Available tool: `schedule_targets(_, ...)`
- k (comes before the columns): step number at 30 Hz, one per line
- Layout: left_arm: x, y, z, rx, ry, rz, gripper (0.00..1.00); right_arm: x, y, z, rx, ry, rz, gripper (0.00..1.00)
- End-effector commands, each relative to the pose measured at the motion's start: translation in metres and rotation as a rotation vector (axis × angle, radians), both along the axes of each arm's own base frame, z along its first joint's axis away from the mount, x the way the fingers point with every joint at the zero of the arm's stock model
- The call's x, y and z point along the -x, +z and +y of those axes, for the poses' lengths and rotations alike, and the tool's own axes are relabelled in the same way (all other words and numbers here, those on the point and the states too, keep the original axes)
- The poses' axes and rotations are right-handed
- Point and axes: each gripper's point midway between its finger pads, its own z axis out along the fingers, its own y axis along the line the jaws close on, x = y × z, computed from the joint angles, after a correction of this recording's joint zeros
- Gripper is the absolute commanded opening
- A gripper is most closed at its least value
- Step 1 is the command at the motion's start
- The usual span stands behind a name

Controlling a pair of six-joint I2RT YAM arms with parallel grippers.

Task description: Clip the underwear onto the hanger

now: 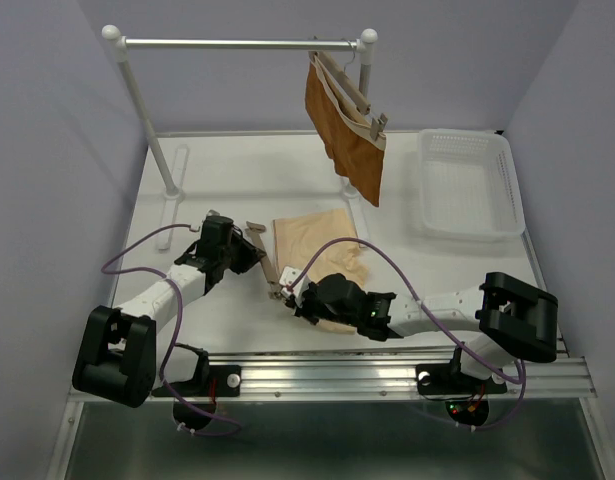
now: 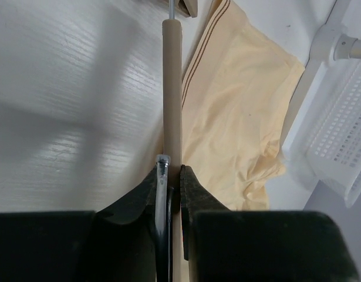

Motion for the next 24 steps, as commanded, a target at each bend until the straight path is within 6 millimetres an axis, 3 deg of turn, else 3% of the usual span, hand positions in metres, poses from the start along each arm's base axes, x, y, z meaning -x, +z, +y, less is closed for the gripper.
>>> schedule_targets(1, -0.014, 0.021, -0.008, 0.001, -0.076, -0.112, 0.00, 0.004, 0.018, 0.004, -0.074, -0.033, 0.038, 0.25)
schedule_targets(3, -0.014, 0.025, -0.012, 0.002, -0.115, -0.146, 0.00, 0.004, 0.020, 0.004, -0.090, -0.056, 0.072, 0.39)
schedule_targets(4, -0.015, 0.028, -0.014, -0.001, -0.138, -0.173, 0.00, 0.005, 0.023, 0.003, -0.111, -0.073, 0.100, 0.56)
schedule_targets(5, -0.014, 0.029, -0.015, -0.003, -0.161, -0.193, 0.00, 0.006, 0.024, 0.002, -0.120, -0.086, 0.117, 0.62)
schedule_targets(6, -0.014, 0.036, -0.017, 0.001, -0.184, -0.232, 0.00, 0.006, 0.025, 0.001, -0.131, -0.102, 0.143, 0.67)
schedule_targets(7, -0.013, 0.042, -0.021, 0.007, -0.209, -0.264, 0.00, 0.007, 0.024, -0.001, -0.135, -0.125, 0.170, 0.80)
schedule_targets(9, -0.010, 0.055, -0.027, 0.015, -0.275, -0.360, 0.00, 0.007, 0.028, -0.006, -0.150, -0.152, 0.191, 0.97)
schedule_targets(16, 0.013, 0.071, -0.047, 0.060, -0.426, -0.509, 0.00, 0.002, 0.041, -0.030, -0.268, -0.326, 0.330, 1.00)
schedule_targets(24, 0.034, 0.079, -0.060, 0.095, -0.541, -0.602, 0.00, -0.019, 0.059, -0.056, -0.447, -0.438, 0.530, 1.00)
